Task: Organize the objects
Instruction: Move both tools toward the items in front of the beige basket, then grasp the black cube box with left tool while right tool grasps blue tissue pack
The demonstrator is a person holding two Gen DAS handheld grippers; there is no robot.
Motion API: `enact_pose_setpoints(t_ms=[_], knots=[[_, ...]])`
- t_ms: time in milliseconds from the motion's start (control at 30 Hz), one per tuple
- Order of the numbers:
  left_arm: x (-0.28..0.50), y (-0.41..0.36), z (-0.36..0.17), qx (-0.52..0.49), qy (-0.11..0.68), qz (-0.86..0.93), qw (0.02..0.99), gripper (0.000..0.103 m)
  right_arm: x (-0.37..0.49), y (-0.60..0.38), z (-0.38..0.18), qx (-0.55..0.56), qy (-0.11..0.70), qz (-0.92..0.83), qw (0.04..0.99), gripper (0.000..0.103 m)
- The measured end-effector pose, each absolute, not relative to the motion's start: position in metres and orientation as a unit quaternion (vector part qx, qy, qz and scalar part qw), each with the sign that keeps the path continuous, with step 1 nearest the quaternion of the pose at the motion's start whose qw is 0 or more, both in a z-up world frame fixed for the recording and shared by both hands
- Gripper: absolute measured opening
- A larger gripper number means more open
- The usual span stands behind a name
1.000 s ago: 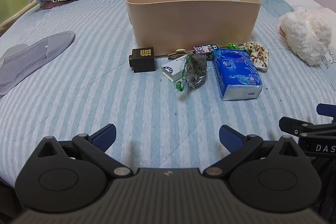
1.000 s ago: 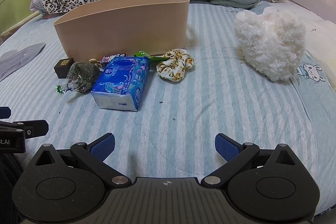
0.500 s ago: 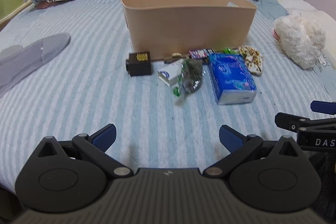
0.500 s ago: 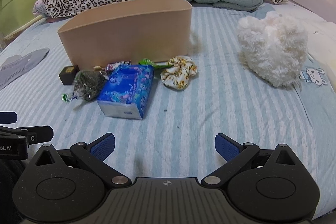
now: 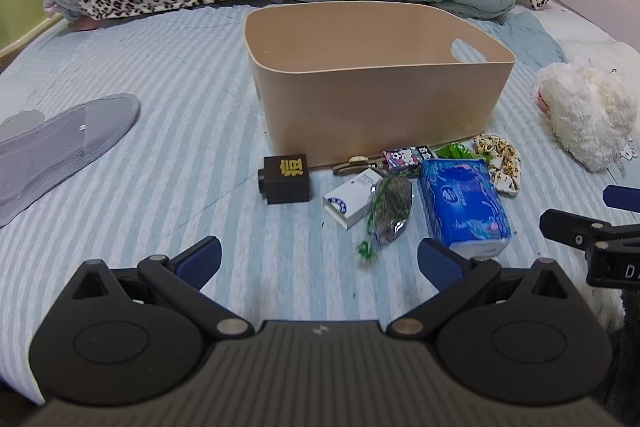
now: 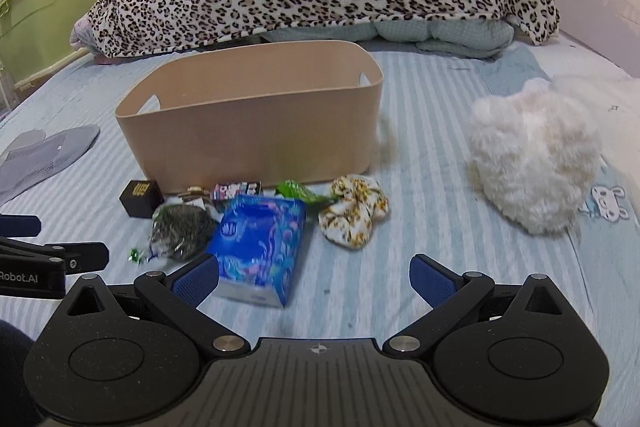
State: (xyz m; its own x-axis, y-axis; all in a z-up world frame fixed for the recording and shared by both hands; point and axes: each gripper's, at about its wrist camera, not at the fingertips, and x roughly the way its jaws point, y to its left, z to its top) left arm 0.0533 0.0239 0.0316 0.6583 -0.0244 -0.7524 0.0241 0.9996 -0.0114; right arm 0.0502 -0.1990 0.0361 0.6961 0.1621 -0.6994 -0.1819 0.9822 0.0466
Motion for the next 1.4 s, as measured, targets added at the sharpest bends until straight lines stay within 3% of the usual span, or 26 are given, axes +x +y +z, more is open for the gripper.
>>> enact_pose_setpoints(t_ms=[567, 967, 1000, 1100, 1167, 1267, 1400], knots=[[0.134, 0.046, -0.011, -0.002, 0.46, 0.011, 0.888, 0.103, 0.108, -0.161, 0.004, -0.028, 0.43, 0.133, 0.893, 0.101], [0.168, 0.068, -0.027, -0.008, 0.456, 0.06, 0.888, 0.103, 0.131, -0.145, -0.022, -0.026, 0.471, 0.138, 0.871, 0.092], [0.17, 0.069, -0.028, -0.009, 0.457, 0.056, 0.888, 0.101, 0.133, -0.144, -0.025, -0.024, 0.476, 0.138, 0.868, 0.087], [0.173, 0.075, -0.033, -0.03, 0.473, 0.036, 0.88, 0.078, 0.135, -0.143, -0.031, -0.02, 0.485, 0.137, 0.864, 0.076], [0.173, 0.076, -0.035, -0.035, 0.477, 0.029, 0.878, 0.073, 0.135, -0.142, -0.033, -0.022, 0.486, 0.133, 0.864, 0.07], [0.169, 0.076, -0.033, -0.035, 0.469, 0.014, 0.883, 0.05, 0.132, -0.144, -0.032, -0.021, 0.48, 0.133, 0.867, 0.063], [0.164, 0.078, -0.029, -0.028, 0.464, 0.018, 0.885, 0.046, 0.128, -0.149, -0.029, -0.019, 0.478, 0.131, 0.869, 0.062]])
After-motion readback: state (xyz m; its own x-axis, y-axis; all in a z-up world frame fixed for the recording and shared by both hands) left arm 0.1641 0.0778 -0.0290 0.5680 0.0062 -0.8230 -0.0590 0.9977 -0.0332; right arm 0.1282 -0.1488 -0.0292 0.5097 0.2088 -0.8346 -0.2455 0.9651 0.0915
